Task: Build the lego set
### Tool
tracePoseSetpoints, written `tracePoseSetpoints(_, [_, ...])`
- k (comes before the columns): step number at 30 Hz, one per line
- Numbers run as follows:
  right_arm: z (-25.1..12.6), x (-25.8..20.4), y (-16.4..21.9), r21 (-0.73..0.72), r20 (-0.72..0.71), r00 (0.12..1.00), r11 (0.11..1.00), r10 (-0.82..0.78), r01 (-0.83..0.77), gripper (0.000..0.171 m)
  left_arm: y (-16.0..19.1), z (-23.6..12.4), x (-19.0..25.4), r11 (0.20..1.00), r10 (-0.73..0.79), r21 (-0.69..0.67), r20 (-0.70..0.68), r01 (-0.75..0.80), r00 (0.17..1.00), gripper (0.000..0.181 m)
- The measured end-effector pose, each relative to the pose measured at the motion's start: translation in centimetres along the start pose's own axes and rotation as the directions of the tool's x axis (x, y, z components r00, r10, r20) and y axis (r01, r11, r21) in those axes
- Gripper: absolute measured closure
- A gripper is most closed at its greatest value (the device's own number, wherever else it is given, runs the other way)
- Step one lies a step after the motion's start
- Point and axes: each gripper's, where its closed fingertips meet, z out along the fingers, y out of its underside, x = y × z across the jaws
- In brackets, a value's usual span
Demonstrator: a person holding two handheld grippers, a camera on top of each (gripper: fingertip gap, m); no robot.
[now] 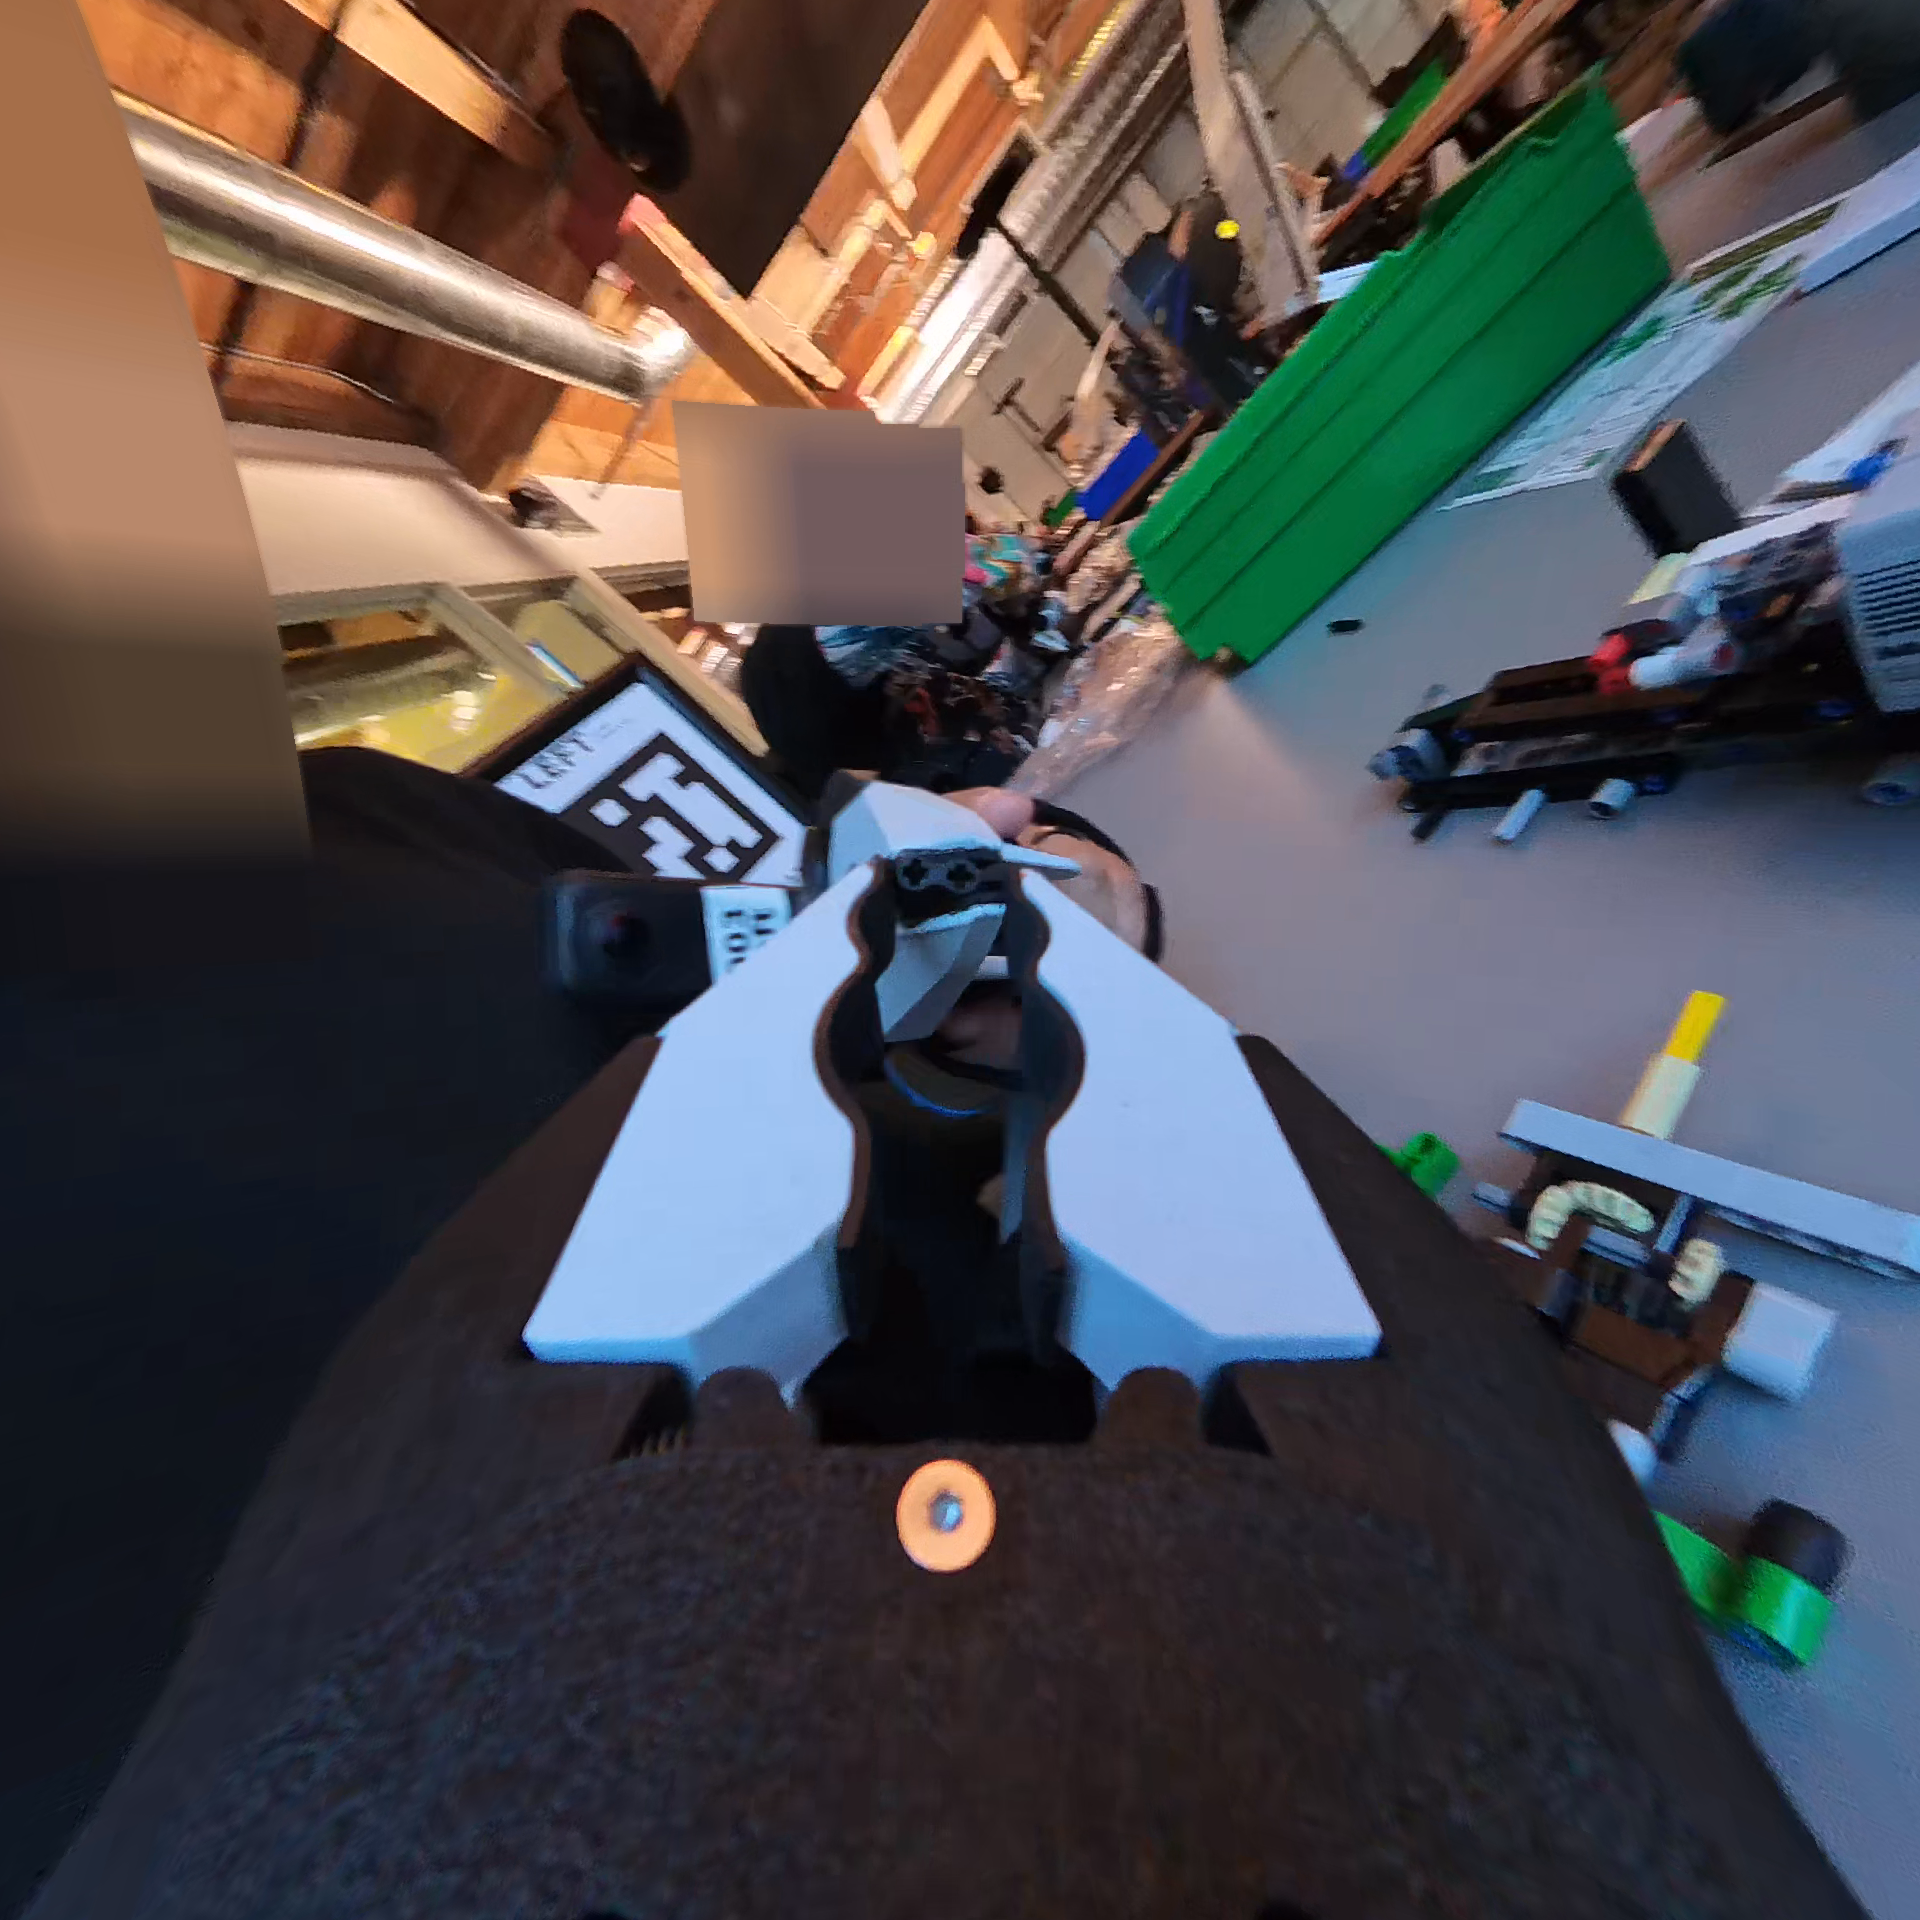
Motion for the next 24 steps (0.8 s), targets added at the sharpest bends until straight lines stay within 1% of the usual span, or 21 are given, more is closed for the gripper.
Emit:
tracePoseSetpoints(1, [-0.1, 0.6, 0.1, -0.007, -0.053, 0.998, 1.000, -0.027, 0.027, 0.157, 0.2, 0.1, 0.1, 1.000, 0.002, -0.024, 0.005, -0.002, 1.000, 0.176])
tracePoseSetpoints(3, [-0.2, 1.3, 0.0, -0.009, -0.147, 0.983, 0.994, -0.109, 0.109, 0.158, 0.5, 0.3, 0.2, 0.998, 0.013, -0.056, 0.016, -0.012, 1.000, 0.174])
tracePoseSetpoints(5, [-0.3, 1.5, 0.0, -0.024, -0.206, 0.963, 0.984, -0.175, 0.174, 0.157, 0.6, 0.3, 0.2, 0.998, 0.015, -0.068, 0.024, -0.014, 1.000, 0.174])
tracePoseSetpoints(9, [-0.6, 2.0, 0.0, -0.101, -0.330, 0.896, 0.954, -0.299, 0.281, 0.157, 1.0, 0.6, 0.3, 0.995, -0.019, -0.093, 0.010, 0.020, 1.000, 0.175])
tracePoseSetpoints(14, [-0.6, 2.2, 0.9, -0.191, -0.345, 0.884, 0.946, -0.316, 0.263, 0.156, 1.3, 0.9, 1.2, 0.993, -0.016, -0.116, -0.052, 0.010, 0.999, 0.172])
tracePoseSetpoints(17, [-0.8, 2.7, 1.0, -0.217, -0.371, 0.866, 0.938, -0.337, 0.272, 0.156, 1.8, 1.0, 1.5, 0.992, -0.003, -0.130, -0.081, -0.008, 0.997, 0.175])
tracePoseSetpoints(21, [-0.8, 2.6, 0.7, -0.169, -0.377, 0.874, 0.951, -0.306, 0.259, 0.156, 1.6, 1.1, 1.3, 0.993, -0.008, -0.121, -0.079, -0.001, 0.997, 0.174])
tracePoseSetpoints(24, [-0.9, 2.2, 0.3, -0.110, -0.355, 0.903, 0.970, -0.242, 0.217, 0.157, 1.3, 1.2, 1.0, 0.995, -0.019, -0.101, -0.040, 0.015, 0.999, 0.173])
